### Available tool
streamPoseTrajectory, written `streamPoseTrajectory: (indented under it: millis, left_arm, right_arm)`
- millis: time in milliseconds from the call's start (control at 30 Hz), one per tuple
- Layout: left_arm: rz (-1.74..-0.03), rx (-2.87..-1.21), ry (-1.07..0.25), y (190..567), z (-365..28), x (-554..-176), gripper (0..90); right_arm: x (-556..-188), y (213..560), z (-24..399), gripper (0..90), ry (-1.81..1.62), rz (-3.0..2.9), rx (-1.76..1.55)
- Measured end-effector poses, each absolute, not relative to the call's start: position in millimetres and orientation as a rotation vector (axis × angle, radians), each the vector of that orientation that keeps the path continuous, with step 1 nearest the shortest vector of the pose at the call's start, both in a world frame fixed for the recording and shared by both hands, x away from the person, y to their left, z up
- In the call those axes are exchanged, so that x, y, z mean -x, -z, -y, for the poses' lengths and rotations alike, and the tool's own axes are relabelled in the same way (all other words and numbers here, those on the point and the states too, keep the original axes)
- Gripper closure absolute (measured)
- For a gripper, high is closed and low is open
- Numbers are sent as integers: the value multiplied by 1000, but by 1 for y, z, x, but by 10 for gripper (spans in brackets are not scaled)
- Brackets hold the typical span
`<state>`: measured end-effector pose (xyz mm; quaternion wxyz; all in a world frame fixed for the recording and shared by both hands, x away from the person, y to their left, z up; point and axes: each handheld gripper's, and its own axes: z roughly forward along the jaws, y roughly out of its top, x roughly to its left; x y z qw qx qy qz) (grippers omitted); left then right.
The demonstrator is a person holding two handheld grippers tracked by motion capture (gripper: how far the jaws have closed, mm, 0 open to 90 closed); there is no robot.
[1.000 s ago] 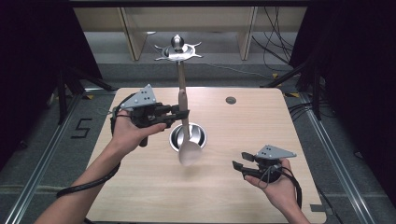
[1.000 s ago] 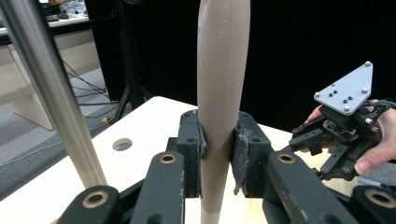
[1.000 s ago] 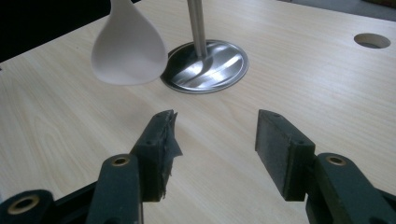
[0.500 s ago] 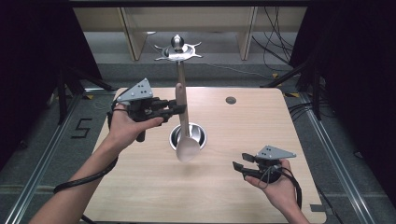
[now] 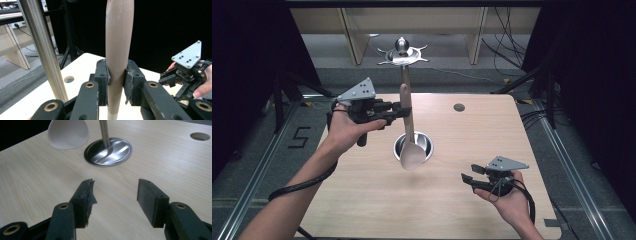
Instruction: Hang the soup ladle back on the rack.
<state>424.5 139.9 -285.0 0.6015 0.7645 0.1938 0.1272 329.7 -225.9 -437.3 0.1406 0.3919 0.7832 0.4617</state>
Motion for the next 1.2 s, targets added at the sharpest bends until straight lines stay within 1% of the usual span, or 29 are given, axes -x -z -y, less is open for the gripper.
streamPoseTrajectory:
  millis: [200, 267, 367, 600, 667, 800, 867, 1067, 1200]
  left_arm:
    - [-454, -1772, -298, 283, -141, -429, 743]
    - [-457, -1772, -293, 282, -142, -430, 743]
    - [-460, -1768, -291, 281, -143, -432, 743]
    - [-468, -1774, -296, 278, -144, -436, 742]
    - [-466, -1775, -294, 278, -144, -437, 743]
    - [-470, -1780, -292, 277, -143, -439, 742]
    - [-470, -1780, -289, 276, -143, -439, 742]
    - [-467, -1781, -283, 274, -141, -441, 743]
    - [-464, -1780, -282, 271, -140, -442, 743]
  right_arm:
    - [-332, 437, 228, 471, -1324, -2252, -1095]
    - [-330, 438, 226, 470, -1357, -2266, -1152]
    - [-332, 437, 229, 469, -1322, -2262, -1104]
    - [-330, 438, 226, 467, -1346, -2250, -1147]
    - [-332, 438, 228, 466, -1327, -2256, -1100]
    - [-330, 438, 226, 465, -1353, -2258, -1144]
    - [-332, 438, 228, 465, -1327, -2256, -1100]
    - [-330, 438, 226, 464, -1338, -2265, -1146]
    - [-332, 438, 228, 463, -1324, -2261, -1106]
